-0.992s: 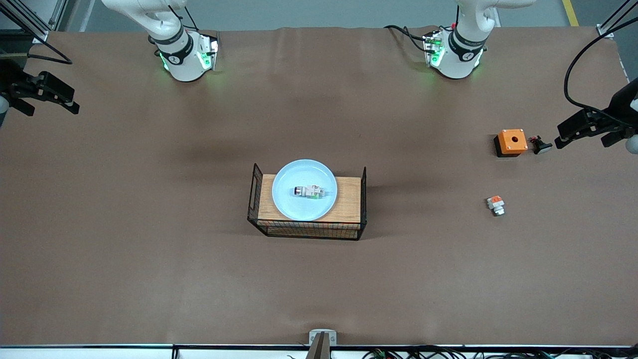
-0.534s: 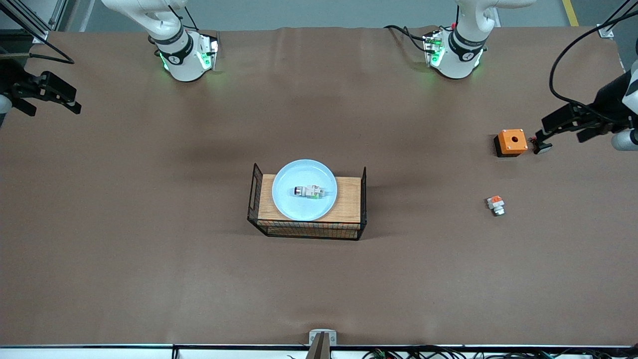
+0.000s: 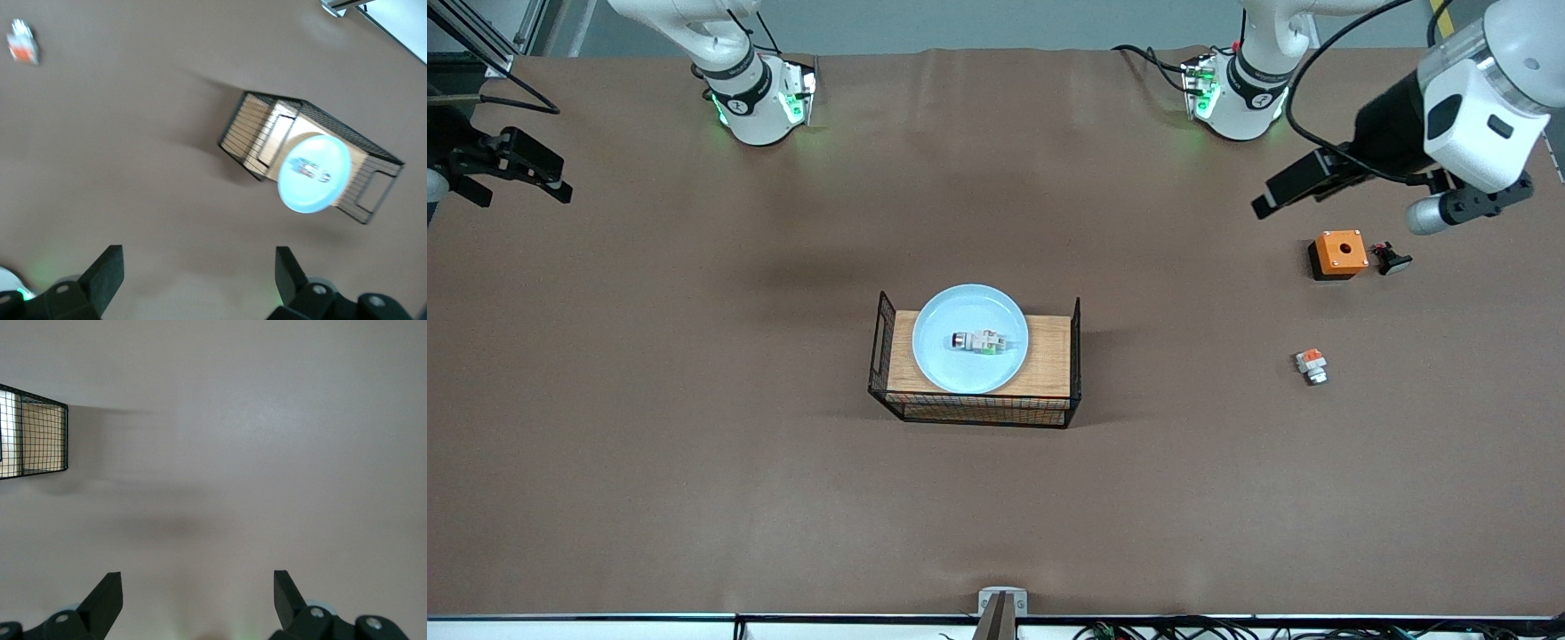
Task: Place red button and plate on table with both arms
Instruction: 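Reach the left gripper over the red button on the plate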
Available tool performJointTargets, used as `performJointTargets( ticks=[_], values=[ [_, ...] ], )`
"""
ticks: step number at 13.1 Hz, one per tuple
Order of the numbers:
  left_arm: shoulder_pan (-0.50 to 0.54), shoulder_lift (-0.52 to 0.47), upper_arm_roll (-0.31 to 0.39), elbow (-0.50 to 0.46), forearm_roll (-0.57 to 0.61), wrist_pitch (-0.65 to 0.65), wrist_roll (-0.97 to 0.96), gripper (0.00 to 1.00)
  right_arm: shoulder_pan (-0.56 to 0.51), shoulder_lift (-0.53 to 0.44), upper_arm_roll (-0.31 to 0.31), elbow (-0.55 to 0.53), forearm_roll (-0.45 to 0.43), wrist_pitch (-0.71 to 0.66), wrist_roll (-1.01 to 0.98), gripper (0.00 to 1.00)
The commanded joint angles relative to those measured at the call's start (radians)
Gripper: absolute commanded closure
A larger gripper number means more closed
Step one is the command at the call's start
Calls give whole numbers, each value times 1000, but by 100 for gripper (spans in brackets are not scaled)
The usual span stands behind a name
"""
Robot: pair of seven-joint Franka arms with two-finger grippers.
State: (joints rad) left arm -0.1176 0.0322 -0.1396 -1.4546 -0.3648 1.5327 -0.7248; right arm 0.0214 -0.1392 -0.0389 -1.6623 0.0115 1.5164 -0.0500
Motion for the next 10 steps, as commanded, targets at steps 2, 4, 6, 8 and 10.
performJointTargets(
  ticks=[2,4,6,8,10],
  values=[
    [-5,43,-96,14,-26,19,-269,0,0,-25,2,-19,-16,4,9,0],
    [-8,92,-164,16,-26,140,-487,0,2,-25,2,-19,-16,7,9,0],
    [-49,173,-207,37,-19,266,-750,0,2,-23,2,-19,-15,10,9,0],
    [-121,254,-204,69,36,325,-876,0,2,-23,2,-19,-15,10,9,0],
    [-189,308,-199,74,118,381,-1026,0,2,-19,2,-10,-16,11,9,0]
  ],
)
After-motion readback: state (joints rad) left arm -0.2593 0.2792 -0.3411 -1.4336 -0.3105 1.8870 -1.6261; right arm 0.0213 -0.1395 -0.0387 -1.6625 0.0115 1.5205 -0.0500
